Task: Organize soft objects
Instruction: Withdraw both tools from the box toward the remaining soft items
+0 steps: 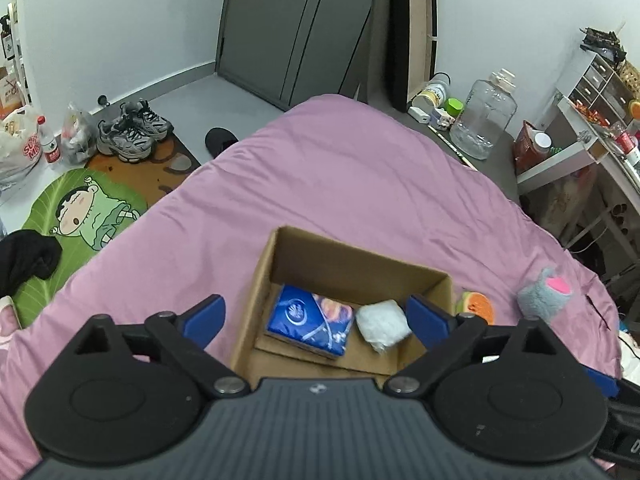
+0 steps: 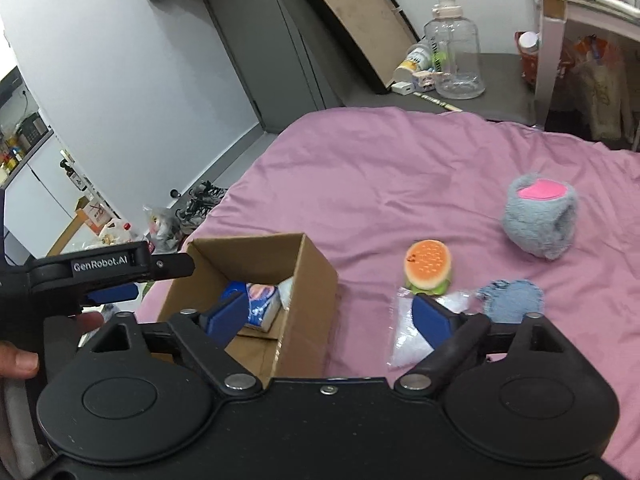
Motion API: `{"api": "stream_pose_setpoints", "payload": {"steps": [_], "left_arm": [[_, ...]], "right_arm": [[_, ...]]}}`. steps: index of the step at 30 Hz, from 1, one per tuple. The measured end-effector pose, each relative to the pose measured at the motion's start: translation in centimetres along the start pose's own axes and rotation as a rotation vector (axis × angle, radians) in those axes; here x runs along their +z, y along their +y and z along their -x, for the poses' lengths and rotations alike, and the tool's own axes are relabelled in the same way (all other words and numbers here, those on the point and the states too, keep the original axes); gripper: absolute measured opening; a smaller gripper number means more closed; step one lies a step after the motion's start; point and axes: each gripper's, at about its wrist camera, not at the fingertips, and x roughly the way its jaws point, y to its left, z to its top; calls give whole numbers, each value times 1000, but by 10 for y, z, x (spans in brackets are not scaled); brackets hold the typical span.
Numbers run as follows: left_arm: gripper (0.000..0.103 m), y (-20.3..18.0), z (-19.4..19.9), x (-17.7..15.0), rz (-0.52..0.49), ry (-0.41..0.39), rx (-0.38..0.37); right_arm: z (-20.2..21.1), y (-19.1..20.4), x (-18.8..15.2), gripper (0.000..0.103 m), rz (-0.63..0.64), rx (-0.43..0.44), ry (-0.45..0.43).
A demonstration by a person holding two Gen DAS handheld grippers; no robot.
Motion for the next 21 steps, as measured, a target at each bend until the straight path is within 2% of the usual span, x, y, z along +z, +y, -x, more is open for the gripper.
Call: {"api": "stream_pose_setpoints", "payload": {"steps": [4,5,9,12,17,21], "left_arm": [[98,-13,13,-7,-39,-22,38],[102,-16,17,-10,-42,-26,42],[103,-30,32,-26,-64,-11,17],[103,-38,41,-40,-71,-20,33],[103,-39,57,-50,-29,-54,54],[103,-44,70,-55,-24,-67,62]], "right_arm": [[17,-9,-9,95,-25,-12,-2],[20,-11,-10,96,-30,-13,2],[36,-17,-14,98,-30,17,-16],[46,-25,-17,98,-44,25,-30],[57,-36,-18,98,-56,19,-34],[69,-41,-22,99,-55,50,-49]]}}
